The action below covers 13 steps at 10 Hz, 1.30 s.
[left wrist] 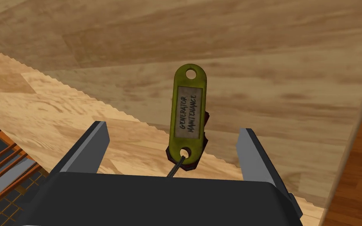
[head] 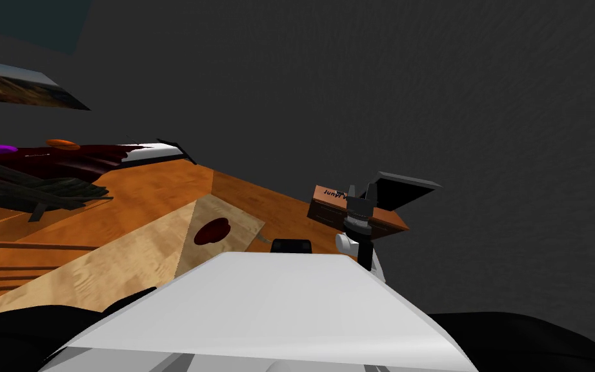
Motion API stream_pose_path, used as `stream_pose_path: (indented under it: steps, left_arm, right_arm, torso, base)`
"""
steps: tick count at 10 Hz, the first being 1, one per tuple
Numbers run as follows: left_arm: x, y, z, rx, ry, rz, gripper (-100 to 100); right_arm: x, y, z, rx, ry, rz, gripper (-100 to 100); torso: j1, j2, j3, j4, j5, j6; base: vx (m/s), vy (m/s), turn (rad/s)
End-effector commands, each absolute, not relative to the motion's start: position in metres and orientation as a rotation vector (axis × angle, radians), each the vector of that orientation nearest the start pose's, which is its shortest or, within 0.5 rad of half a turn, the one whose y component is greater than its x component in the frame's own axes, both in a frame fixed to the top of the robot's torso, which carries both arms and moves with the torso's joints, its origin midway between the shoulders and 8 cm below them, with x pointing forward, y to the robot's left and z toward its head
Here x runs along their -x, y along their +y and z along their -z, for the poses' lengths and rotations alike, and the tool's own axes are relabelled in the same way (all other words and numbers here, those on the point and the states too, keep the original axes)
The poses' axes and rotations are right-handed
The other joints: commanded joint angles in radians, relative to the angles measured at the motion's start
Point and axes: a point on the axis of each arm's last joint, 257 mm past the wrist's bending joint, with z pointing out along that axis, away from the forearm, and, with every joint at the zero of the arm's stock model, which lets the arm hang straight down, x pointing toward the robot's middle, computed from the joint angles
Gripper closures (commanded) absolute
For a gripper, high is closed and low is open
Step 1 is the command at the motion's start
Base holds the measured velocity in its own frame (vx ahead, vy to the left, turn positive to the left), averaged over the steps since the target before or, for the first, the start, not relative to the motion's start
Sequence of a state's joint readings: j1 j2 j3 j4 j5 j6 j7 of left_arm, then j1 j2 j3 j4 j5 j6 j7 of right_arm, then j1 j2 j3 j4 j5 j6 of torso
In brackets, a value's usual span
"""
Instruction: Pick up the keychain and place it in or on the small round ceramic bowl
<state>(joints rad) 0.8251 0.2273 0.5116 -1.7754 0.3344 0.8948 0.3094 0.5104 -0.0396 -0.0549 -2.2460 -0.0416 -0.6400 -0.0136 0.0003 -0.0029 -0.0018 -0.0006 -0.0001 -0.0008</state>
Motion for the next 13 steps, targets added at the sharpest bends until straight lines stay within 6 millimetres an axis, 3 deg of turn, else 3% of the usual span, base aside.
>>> stream_pose_path:
  steps: [1,2,3,7,8,12,13]
  left_arm:
    - [0.005,0.554,0.461,2.566,0.869,-0.067,-100]
    - [0.007,0.553,0.462,2.571,0.866,-0.073,0]
    - [0.006,0.554,0.469,2.570,0.868,-0.072,-100]
    - [0.005,0.552,0.480,2.571,0.872,-0.072,-100]
    - [0.005,0.552,0.480,2.569,0.872,-0.071,100]
    - [0.005,0.552,0.480,2.570,0.873,-0.071,100]
    - [0.005,0.552,0.480,2.569,0.873,-0.071,0]
  right_arm:
    - [-0.321,-0.296,-0.034,-0.572,0.546,-1.305,0]
    - [-0.321,-0.296,-0.034,-0.572,0.546,-1.305,0]
    - [-0.321,-0.296,-0.034,-0.572,0.546,-1.305,0]
    - [-0.321,-0.296,-0.034,-0.572,0.546,-1.305,0]
    - [-0.321,-0.296,-0.034,-0.572,0.546,-1.305,0]
    - [-0.321,-0.296,-0.034,-0.572,0.546,-1.305,0]
    - [-0.321,-0.296,-0.034,-0.572,0.546,-1.305,0]
  torso:
    - [0.000,0.000,0.000,0.000,0.000,0.000]
    - [-0.001,0.002,0.001,0.000,0.000,0.000]
    - [-0.001,0.003,0.002,0.001,0.000,0.000]
    - [0.001,0.004,0.002,0.001,0.000,0.000]
    - [0.000,0.004,0.002,0.001,0.000,0.000]
    - [-0.001,0.004,0.003,0.001,0.000,0.000]
    - [-0.001,0.004,0.003,0.001,0.000,0.000]
  base:
    - [0.027,0.007,-0.010]
    - [0.005,0.002,0.002]
    - [0.008,0.014,0.010]
    - [0.005,0.026,0.008]
    - [0.000,0.000,0.000]
    - [0.000,0.000,0.000]
    - [0.000,0.000,0.000]
